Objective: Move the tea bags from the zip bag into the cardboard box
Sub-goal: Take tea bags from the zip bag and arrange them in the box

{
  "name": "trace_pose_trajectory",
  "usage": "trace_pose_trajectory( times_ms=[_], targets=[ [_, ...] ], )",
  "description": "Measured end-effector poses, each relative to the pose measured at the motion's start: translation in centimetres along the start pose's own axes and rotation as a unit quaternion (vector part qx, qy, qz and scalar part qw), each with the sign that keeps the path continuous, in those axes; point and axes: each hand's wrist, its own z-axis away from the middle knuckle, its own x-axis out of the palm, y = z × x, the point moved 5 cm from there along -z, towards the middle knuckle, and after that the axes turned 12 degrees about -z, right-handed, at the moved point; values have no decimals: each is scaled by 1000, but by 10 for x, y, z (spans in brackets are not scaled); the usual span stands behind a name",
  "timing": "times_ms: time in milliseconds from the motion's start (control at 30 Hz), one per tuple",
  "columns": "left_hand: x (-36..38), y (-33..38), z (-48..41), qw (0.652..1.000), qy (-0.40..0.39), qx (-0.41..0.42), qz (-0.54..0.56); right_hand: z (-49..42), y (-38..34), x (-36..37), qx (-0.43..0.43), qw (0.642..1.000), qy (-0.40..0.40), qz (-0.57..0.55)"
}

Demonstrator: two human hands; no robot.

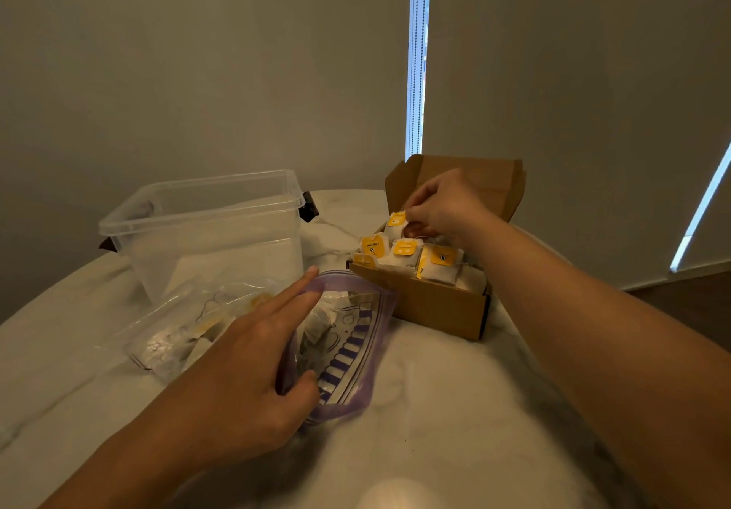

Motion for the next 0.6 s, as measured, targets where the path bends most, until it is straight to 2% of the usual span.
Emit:
trace_pose_trajectory(
  times_ms=[133, 300, 467, 600],
  targets=[
    [1, -1, 1, 1000, -4, -2, -4, -2, -5, 3, -76, 988, -16, 137],
    [-1, 0, -1, 1000, 6, 2, 1, -1, -8, 3, -115, 971, -26, 209],
    [-3, 0, -1, 1000, 22, 10, 1, 23, -24, -9, -181, 967, 25, 178],
    [-5, -2, 0, 999, 31, 2, 4, 75, -34, -4, -218, 972, 6, 90]
  ],
)
